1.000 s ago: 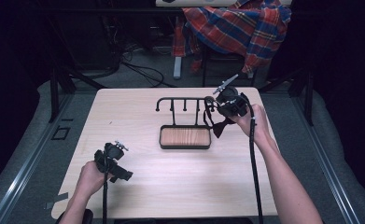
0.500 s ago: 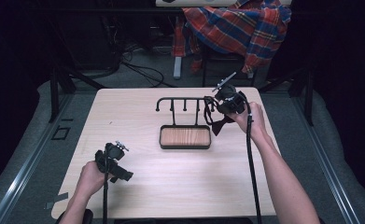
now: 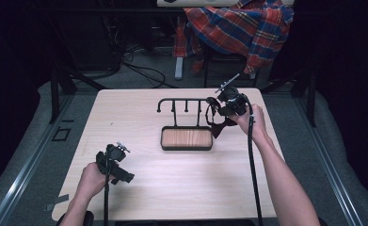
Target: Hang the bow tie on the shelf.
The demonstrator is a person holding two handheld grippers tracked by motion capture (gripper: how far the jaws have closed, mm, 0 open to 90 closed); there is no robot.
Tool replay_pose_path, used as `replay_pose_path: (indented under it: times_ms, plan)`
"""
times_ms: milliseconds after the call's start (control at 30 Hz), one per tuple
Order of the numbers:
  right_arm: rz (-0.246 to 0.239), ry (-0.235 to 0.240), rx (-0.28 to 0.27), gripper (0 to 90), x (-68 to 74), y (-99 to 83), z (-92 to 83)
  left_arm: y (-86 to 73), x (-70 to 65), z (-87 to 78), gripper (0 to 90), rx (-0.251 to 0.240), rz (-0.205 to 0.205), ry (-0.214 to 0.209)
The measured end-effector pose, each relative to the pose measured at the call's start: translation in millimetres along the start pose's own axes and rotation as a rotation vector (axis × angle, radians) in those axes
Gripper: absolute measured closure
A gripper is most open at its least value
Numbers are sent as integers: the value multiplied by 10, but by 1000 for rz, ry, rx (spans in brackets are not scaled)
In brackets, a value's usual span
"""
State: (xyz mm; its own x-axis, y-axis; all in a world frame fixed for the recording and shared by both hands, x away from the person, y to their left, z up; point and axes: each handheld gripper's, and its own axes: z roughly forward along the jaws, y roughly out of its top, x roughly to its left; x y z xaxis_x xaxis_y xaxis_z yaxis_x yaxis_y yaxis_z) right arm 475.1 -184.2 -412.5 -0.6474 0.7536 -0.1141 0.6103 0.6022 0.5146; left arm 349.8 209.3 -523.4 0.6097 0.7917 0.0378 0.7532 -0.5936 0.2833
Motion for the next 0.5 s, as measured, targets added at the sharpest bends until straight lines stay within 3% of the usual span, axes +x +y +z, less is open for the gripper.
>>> replay_pose_path:
  times_ms: [500]
  plan:
    - [39,65,25,865,-26,-76,131,7,-21,5,8,7,10,1]
